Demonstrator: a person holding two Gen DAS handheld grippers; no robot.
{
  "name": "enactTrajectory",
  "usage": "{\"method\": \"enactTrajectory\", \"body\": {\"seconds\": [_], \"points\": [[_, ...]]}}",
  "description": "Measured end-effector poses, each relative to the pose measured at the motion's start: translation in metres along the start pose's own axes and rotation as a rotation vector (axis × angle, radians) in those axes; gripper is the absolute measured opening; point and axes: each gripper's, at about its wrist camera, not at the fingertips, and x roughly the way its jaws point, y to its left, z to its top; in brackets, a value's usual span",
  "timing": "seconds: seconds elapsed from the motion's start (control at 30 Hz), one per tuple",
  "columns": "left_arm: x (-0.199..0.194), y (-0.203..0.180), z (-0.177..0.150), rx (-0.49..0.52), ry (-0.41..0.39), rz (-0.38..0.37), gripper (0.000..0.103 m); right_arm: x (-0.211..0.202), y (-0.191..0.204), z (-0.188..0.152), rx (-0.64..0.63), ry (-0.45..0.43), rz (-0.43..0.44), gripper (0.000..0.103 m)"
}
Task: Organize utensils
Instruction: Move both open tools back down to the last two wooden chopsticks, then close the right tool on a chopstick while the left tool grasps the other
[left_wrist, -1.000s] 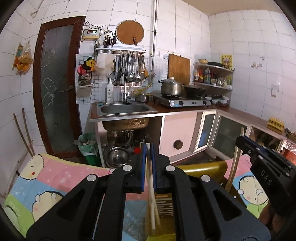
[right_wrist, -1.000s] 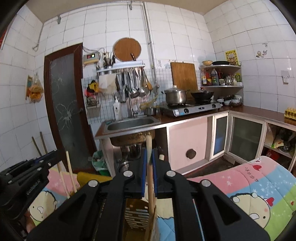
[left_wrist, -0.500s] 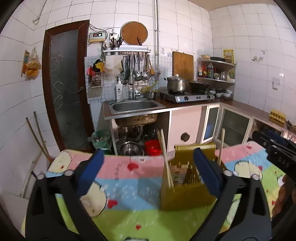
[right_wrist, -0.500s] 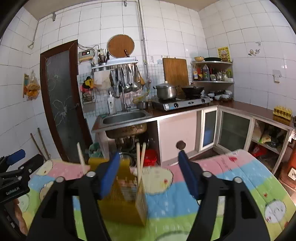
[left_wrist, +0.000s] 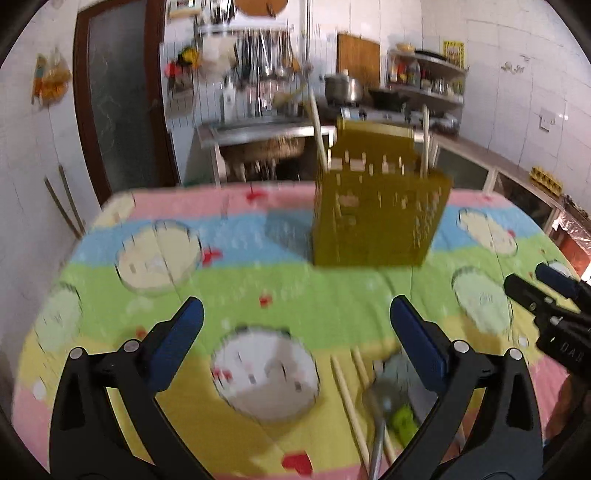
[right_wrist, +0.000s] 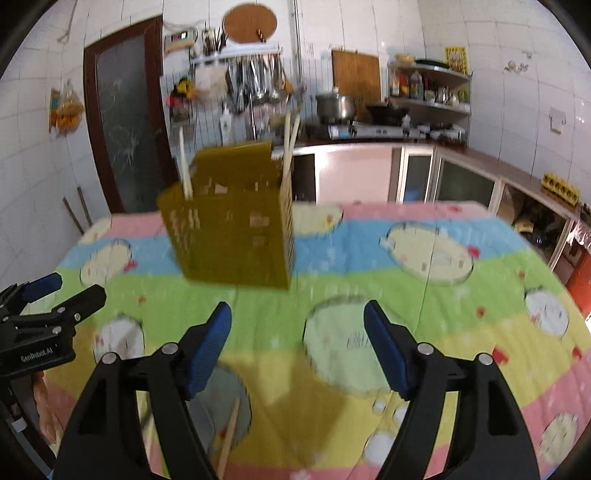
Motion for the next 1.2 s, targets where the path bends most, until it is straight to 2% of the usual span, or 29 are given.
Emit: {"method": "enactTrajectory", "body": {"seconds": [0.2, 0.4, 0.6, 0.83, 1.2], "points": [[0.018, 0.005, -0.030, -0.056, 0.090, -0.033, 0.098, 0.010, 0.009, -0.032, -0.036, 0.078, 0.003, 0.073], [0.034, 0.004, -0.049, -0.044, 0.129, 0.019, 0.098, 0.020, 0.014, -0.050, -0.029, 0.147, 0.017, 0.073], [0.055, 0.008, -0.060, -0.045, 0.214, 0.042, 0.098, 0.027, 0.018, -0.057, -0.035, 0.183, 0.007, 0.073], [0.058, 0.005, -0.062, -0.028, 0.220, 0.047, 0.098, 0.034, 0.023, -0.061, -0.041, 0.230, 0.011, 0.073], [0.060, -0.001, -0.066, 0.010, 0.241, 0.061, 0.098, 0.033, 0.030, -0.067, -0.038, 0.272, -0.042, 0.073]]}}
